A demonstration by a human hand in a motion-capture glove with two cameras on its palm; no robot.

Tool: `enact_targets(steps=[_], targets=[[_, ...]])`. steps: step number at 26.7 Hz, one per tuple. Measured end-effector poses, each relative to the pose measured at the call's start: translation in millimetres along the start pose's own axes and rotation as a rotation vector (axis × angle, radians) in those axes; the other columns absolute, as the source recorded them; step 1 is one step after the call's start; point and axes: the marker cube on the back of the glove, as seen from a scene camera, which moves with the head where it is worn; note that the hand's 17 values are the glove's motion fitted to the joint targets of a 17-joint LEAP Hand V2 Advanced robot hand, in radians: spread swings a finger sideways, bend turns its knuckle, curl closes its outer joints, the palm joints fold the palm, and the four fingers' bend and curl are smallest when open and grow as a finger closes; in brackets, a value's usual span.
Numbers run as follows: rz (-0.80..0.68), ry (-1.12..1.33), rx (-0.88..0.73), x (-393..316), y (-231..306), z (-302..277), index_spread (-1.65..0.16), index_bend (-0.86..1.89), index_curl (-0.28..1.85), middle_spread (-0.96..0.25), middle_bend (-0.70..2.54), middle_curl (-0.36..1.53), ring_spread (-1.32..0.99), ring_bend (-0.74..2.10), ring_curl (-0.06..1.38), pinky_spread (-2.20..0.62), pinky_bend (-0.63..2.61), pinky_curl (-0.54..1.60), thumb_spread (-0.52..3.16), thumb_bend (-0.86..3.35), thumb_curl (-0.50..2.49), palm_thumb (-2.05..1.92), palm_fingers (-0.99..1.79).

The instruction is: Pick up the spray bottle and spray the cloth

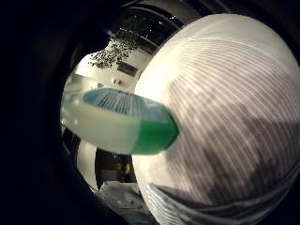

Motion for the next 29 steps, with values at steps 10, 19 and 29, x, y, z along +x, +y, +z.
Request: enact_targets(steps=[10, 19, 29], targets=[[-0.044, 0.026, -0.037, -20.8, 49.2, -22.9, -0.34, 0.06, 0.25, -0.01, 0.25, 0.38, -0.04, 0.41, 0.38, 0.09, 0.57, 0.43, 0.75, -0.04, 0.61, 0.85, 0.13], [-0.153, 0.096, -0.075, -64.2, 108.2, -46.3, -0.36, 0.11, 0.22, -0.01, 0.24, 0.36, -0.02, 0.41, 0.37, 0.15, 0.57, 0.41, 0.82, -0.03, 0.57, 0.84, 0.11], [-0.155, 0.442, 0.155, -53.2, 289.6, -174.9, -0.35, 0.12, 0.22, -0.01, 0.25, 0.37, -0.01, 0.48, 0.37, 0.19, 0.52, 0.38, 0.88, -0.03, 0.53, 0.82, 0.28]])
